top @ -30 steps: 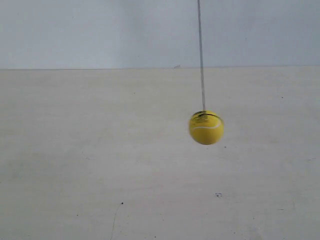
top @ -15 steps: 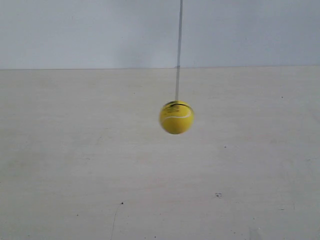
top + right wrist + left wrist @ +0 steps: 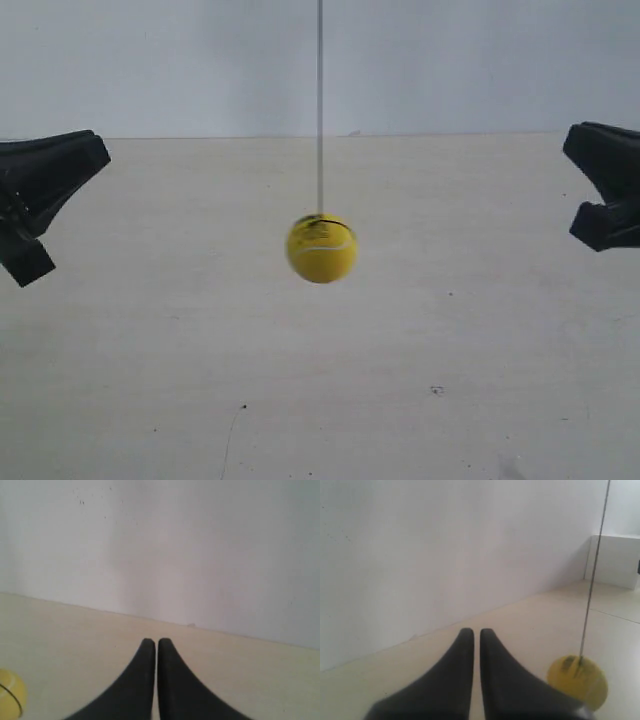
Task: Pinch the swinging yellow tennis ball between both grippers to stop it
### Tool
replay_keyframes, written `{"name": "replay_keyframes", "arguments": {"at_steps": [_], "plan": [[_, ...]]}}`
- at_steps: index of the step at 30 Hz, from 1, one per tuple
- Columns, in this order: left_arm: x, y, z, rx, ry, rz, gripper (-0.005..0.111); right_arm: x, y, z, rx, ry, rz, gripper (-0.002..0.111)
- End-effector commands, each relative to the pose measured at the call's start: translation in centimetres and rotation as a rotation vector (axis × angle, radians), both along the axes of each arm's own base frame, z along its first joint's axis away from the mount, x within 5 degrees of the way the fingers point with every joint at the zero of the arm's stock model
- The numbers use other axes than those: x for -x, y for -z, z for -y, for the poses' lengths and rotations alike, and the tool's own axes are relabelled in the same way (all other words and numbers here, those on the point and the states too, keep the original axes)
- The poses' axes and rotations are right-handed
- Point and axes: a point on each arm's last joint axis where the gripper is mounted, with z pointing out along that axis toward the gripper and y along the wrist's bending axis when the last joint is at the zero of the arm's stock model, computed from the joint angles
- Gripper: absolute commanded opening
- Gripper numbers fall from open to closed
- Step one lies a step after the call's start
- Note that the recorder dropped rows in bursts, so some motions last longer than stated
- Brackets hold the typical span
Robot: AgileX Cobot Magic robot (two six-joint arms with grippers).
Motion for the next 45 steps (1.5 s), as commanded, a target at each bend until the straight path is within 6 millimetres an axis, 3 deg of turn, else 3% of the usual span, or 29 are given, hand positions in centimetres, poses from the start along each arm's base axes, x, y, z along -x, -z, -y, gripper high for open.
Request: {"name": "replay_keyframes", "arguments": {"at_steps": [1,6,16,20,25,31,45], "plan": [[-0.9,1.1,1.2,-0.047,0.064,-0.042,0.005,-0.7,-0.3,-2.4,0.112,-0.079,-0.053,0.0],[-1.9,2.3,3.3,-0.128,0.155,-0.044,0.005,-1.6,0.1,-5.2,0.233,-0.152,-0.142,0.0],[-2.4,2.8,3.8,-0.136,0.169,-0.052,0.005,-3.8,2.1,-6.6,0.234,-0.196,-0.206,0.0],[-2.3,3.1,3.9,-0.144,0.187,-0.058,0.005,-3.6,2.0,-7.0,0.21,-0.231,-0.194,0.0],[-2.8,3.8,5.2,-0.165,0.25,-0.075,0.005,-2.2,1.7,-8.9,0.192,-0.43,-0.149,0.0],[-3.8,4.9,5.6,-0.177,0.248,-0.094,0.005,-1.8,1.9,-9.5,0.203,-0.461,-0.148,0.0],[-4.0,5.1,5.4,-0.198,0.221,-0.094,0.005,-5.3,4.4,-11.1,0.23,-0.462,-0.228,0.0]]}}
